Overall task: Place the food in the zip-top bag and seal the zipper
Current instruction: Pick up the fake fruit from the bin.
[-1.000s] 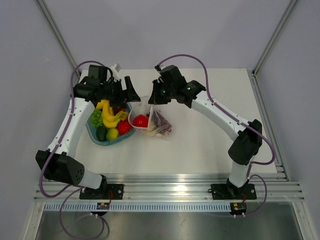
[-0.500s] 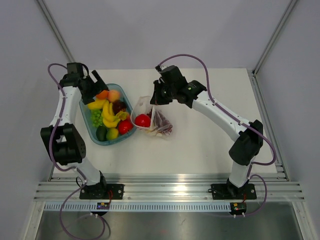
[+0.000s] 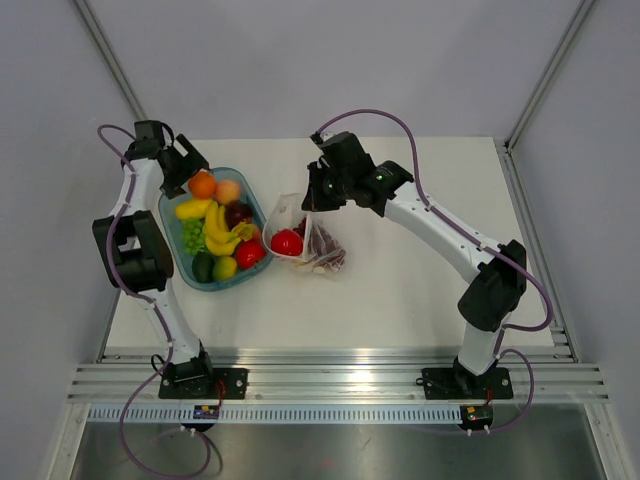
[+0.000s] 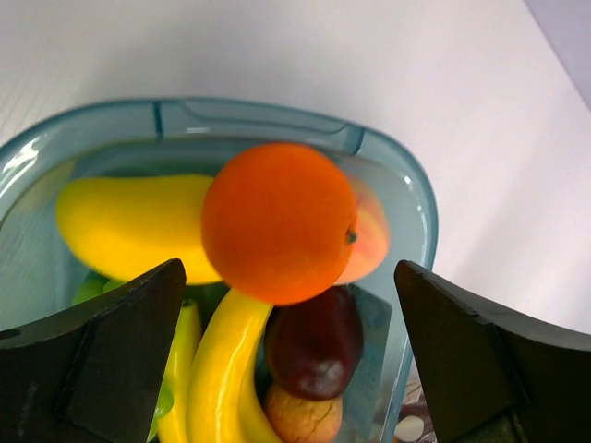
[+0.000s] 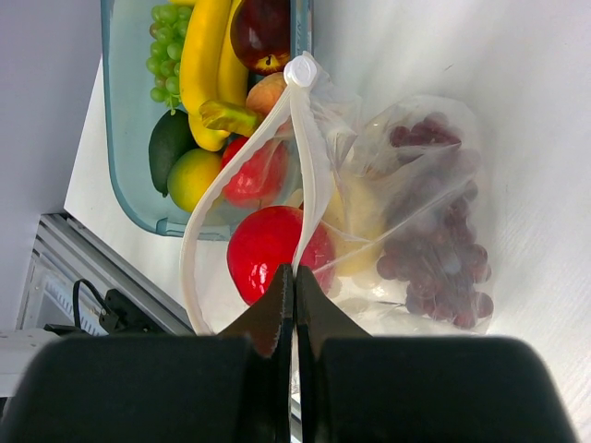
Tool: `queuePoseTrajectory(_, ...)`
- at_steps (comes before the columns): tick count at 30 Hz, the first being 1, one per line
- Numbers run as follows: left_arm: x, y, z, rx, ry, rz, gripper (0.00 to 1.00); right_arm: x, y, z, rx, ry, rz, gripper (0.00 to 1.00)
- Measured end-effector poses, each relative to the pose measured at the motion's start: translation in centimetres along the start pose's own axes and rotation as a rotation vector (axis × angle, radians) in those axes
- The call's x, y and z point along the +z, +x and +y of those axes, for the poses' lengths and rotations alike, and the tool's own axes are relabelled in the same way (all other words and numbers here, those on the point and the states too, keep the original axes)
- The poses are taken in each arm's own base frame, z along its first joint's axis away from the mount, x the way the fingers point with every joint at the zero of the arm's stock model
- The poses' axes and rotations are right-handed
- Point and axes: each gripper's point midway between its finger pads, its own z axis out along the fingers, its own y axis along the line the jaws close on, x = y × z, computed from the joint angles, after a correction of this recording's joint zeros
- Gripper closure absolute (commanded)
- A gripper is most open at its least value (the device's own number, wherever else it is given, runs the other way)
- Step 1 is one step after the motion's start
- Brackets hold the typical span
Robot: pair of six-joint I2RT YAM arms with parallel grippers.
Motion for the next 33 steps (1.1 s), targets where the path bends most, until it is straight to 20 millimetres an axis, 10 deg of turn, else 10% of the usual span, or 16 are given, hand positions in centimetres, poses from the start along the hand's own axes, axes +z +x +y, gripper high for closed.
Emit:
queuePoseTrajectory(13, 2.8, 0.1, 0.4, -0.001, -0.011, 0.016, 0.04, 0.0, 0.1, -0.1, -0.008, 0.003, 0.006, 1.00)
queuePoseTrajectory(25, 3.9, 0.5, 0.9, 0.007, -0.021, 0.028, 0.49, 0.0, 0.2, -0.1, -0.010, 0.004, 0.007, 1.00)
queuePoseTrajectory(33, -1.6, 0.7, -0.3, 0.062, -0.016, -0.009, 0.59, 0.0, 0.2, -0.1, -0.010, 0.003, 0.008, 1.00)
